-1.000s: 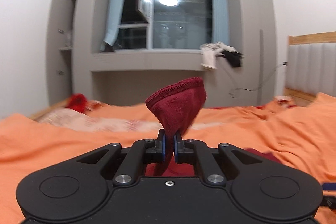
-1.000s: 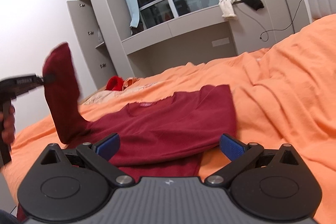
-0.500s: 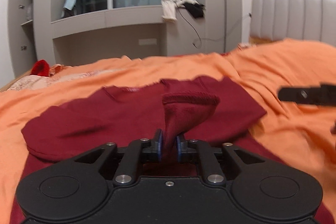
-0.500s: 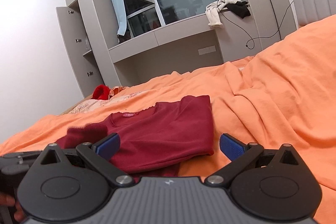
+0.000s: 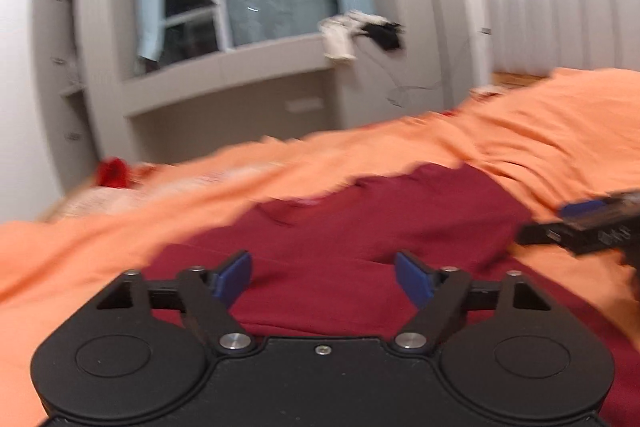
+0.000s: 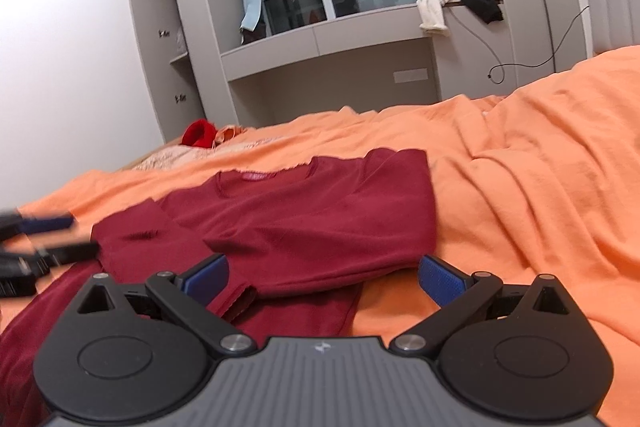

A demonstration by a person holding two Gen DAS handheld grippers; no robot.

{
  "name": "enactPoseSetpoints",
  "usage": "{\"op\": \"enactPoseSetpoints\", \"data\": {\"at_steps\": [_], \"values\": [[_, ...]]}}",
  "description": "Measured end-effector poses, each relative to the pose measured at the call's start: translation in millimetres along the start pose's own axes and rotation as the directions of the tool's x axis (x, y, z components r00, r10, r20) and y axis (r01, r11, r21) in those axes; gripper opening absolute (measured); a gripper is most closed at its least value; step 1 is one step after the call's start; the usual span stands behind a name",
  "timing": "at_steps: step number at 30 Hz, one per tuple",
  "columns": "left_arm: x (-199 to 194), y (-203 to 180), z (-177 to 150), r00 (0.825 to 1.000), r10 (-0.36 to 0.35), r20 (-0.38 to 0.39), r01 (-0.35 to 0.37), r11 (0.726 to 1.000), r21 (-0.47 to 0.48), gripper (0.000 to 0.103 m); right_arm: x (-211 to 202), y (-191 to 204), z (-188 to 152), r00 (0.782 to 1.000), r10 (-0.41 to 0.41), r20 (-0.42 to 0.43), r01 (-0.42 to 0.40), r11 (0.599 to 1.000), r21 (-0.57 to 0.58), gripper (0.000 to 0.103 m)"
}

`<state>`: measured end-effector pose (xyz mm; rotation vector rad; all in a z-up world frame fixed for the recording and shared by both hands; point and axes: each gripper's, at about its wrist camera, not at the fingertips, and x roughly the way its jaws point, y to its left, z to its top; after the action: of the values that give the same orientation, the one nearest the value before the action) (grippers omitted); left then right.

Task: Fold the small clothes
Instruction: 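Open the left gripper and smooth the folded sleeve edge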

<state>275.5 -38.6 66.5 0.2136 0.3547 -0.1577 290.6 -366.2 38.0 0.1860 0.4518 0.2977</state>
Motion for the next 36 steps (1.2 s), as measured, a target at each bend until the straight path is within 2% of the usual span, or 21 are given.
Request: {"op": "enactPoseSetpoints", "data": {"at_steps": [3,7,9,13,18,21,24,26,32,35,36], "values": [[-3,38,3,0.993,0.12,-0.015,-0.121,0.992,-0.022,0.093,7,6,2,1.0,0.02,-0.023,-0.02,1.0,-0.008,0.103],[6,89,-9,0.957,0.284,-0.062,-0.283,0.959,0.021,0.094,15,19,8,0.997,0.064,-0.035,-0.065,0.997,-0.031,0.103],[15,113,-19,0.939,0.323,-0.119,-0.322,0.946,0.022,0.094,20,26,9,0.996,0.084,-0.041,-0.086,0.995,-0.044,0.103],[39,146,-39,0.918,0.306,-0.253,-0.32,0.947,-0.014,0.094,28,40,4,0.991,0.119,-0.061,-0.124,0.988,-0.088,0.103],[69,157,-52,0.899,0.298,-0.322,-0.303,0.952,0.033,0.095,38,51,-1,0.987,0.132,-0.09,-0.143,0.981,-0.133,0.103],[86,162,-49,0.901,0.279,-0.333,-0.289,0.957,0.021,0.096,47,57,3,0.989,0.113,-0.093,-0.126,0.98,-0.155,0.103],[105,163,-44,0.896,0.294,-0.333,-0.299,0.953,0.037,0.096,58,64,7,0.993,0.072,-0.088,-0.088,0.977,-0.193,0.103],[115,168,-43,0.893,0.309,-0.328,-0.317,0.948,0.028,0.096,63,64,5,0.992,0.07,-0.106,-0.091,0.975,-0.202,0.103],[122,192,-44,0.902,0.316,-0.294,-0.363,0.924,-0.12,0.098,73,57,-9,0.985,0.064,-0.162,-0.094,0.978,-0.187,0.103],[123,200,-51,0.894,0.323,-0.312,-0.387,0.906,-0.172,0.098,72,56,-10,0.985,0.066,-0.158,-0.095,0.978,-0.187,0.103],[124,202,-53,0.886,0.333,-0.323,-0.404,0.897,-0.182,0.097,71,56,-10,0.985,0.066,-0.158,-0.095,0.978,-0.187,0.103]]}}
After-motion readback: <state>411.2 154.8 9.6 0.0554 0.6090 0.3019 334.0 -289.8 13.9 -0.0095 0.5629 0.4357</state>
